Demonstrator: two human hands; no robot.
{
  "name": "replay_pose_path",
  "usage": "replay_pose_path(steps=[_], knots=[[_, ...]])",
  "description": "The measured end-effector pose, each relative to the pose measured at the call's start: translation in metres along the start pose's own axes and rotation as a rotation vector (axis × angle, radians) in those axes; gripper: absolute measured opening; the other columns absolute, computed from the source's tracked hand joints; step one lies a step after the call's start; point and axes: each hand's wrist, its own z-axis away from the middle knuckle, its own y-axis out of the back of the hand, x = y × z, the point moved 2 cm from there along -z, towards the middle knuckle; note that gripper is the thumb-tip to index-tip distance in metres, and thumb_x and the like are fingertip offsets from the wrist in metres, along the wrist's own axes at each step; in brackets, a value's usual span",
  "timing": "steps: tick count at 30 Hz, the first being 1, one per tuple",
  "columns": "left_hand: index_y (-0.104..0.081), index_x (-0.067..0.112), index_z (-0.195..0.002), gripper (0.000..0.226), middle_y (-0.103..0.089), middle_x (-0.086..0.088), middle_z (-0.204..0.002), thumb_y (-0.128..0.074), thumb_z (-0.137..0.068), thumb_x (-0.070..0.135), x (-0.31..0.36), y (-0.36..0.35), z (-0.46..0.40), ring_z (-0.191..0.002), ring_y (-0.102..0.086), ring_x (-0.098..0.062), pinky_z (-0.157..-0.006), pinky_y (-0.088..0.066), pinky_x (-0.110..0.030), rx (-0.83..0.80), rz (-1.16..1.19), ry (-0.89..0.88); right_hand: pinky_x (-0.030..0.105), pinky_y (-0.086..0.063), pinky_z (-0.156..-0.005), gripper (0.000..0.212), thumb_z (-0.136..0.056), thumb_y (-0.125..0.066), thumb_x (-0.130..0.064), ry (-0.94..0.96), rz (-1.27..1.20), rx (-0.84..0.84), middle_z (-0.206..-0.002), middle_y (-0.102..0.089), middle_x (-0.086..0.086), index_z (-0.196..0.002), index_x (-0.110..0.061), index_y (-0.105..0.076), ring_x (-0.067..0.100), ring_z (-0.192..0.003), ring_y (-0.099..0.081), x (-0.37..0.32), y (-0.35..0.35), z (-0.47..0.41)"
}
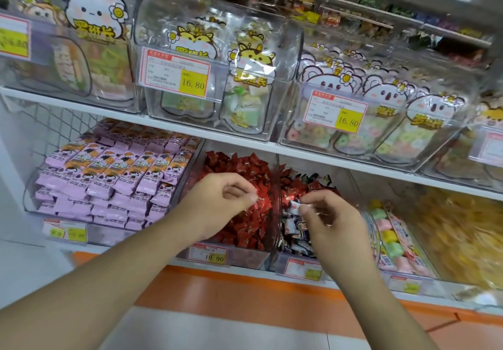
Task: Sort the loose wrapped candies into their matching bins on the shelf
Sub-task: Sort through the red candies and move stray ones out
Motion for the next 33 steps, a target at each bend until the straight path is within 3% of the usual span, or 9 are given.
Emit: replay_pose_path(steps=[2,4,8,11,16,21,27,29,33], knots=[[-0.071,0.043,-0.109,0.019,-0.07,0.025,-0.11,-0.075,-0.093,0.033,-0.011,-0.001,-0.002,-0.1,-0.064,0.006,-0.096,-0.056,-0.029,-0.008,-0.16,-0.022,0.008,-0.041,-0.098,0.036,-0.097,-0.07,-0.025,-0.013,0.26,-0.007,-0.133,-0.061,-0.016,-0.132,-0.031,-0.063,-0.013,-0.112,-0.053,0.013,0.008,-0.004],[-0.062,0.048,-0.126,0.037,-0.055,0.033,-0.132,-0.074,-0.093,0.036,-0.017,-0.009,-0.007,-0.116,-0.053,0.008,-0.104,-0.045,-0.026,-0.095,-0.299,-0.026,0.023,-0.033,-0.116,0.055,-0.096,-0.071,-0.024,0.014,0.321,-0.066,-0.149,-0.048,-0.017,-0.147,-0.03,-0.053,0.003,-0.139,-0.042,0.016,0.007,-0.006],[-0.042,0.045,-0.151,0.071,-0.03,0.027,-0.161,-0.077,-0.09,0.04,-0.029,-0.036,-0.034,-0.146,-0.032,0.0,-0.121,-0.026,-0.027,-0.24,-0.429,-0.078,0.014,-0.021,-0.116,0.064,-0.097,-0.07,-0.027,0.087,0.273,-0.235,-0.151,-0.035,-0.03,-0.154,-0.038,-0.042,-0.012,-0.139,-0.026,0.017,-0.015,-0.002],[-0.035,0.047,-0.155,0.084,-0.028,0.022,-0.164,-0.081,-0.086,0.044,-0.045,-0.05,-0.047,-0.149,-0.028,-0.003,-0.123,-0.026,-0.031,-0.295,-0.41,-0.053,0.019,-0.021,-0.121,0.069,-0.097,-0.07,-0.025,0.126,0.27,-0.316,-0.157,-0.032,-0.027,-0.157,-0.039,-0.037,-0.005,-0.148,-0.025,0.022,-0.03,-0.003],[-0.06,0.04,-0.134,0.053,-0.054,0.016,-0.136,-0.079,-0.085,0.047,-0.061,-0.046,-0.053,-0.127,-0.048,-0.01,-0.107,-0.047,-0.038,-0.342,-0.666,-0.122,-0.003,-0.009,-0.105,0.069,-0.096,-0.072,-0.024,0.122,0.283,-0.335,-0.142,-0.032,-0.038,-0.154,-0.042,-0.039,-0.012,-0.138,-0.026,0.033,-0.035,-0.007],[-0.073,0.038,-0.097,0.013,-0.065,0.014,-0.106,-0.079,-0.086,0.034,-0.06,-0.025,-0.048,-0.099,-0.061,-0.012,-0.088,-0.056,-0.038,-0.23,-0.702,-0.112,-0.006,-0.01,-0.099,0.07,-0.095,-0.074,-0.027,0.109,0.288,-0.339,-0.141,-0.034,-0.035,-0.154,-0.044,-0.039,-0.014,-0.133,-0.025,0.033,-0.032,-0.009],[-0.077,0.032,-0.094,0.018,-0.068,0.008,-0.105,-0.068,-0.094,0.016,-0.054,-0.01,-0.034,-0.078,-0.061,-0.007,-0.072,-0.053,-0.024,-0.063,-0.687,-0.038,0.001,-0.013,-0.105,0.071,-0.096,-0.072,-0.029,0.109,0.297,-0.329,-0.145,-0.036,-0.032,-0.155,-0.043,-0.037,-0.014,-0.132,-0.025,0.031,-0.032,-0.005],[-0.077,0.032,-0.098,0.02,-0.069,0.009,-0.109,-0.067,-0.095,0.015,-0.052,-0.008,-0.032,-0.082,-0.062,-0.005,-0.076,-0.049,-0.018,-0.014,-0.651,-0.046,0.006,-0.016,-0.108,0.07,-0.096,-0.072,-0.029,0.106,0.293,-0.322,-0.149,-0.039,-0.029,-0.155,-0.043,-0.038,-0.014,-0.133,-0.026,0.03,-0.032,-0.004],[-0.07,0.035,-0.123,0.032,-0.057,0.021,-0.134,-0.073,-0.092,0.036,-0.05,-0.012,-0.03,-0.124,-0.053,-0.004,-0.109,-0.043,-0.027,-0.067,-0.607,-0.116,0.01,-0.017,-0.112,0.069,-0.096,-0.072,-0.026,0.121,0.315,-0.304,-0.154,-0.042,-0.022,-0.155,-0.039,-0.039,-0.005,-0.141,-0.03,0.026,-0.033,-0.003]])
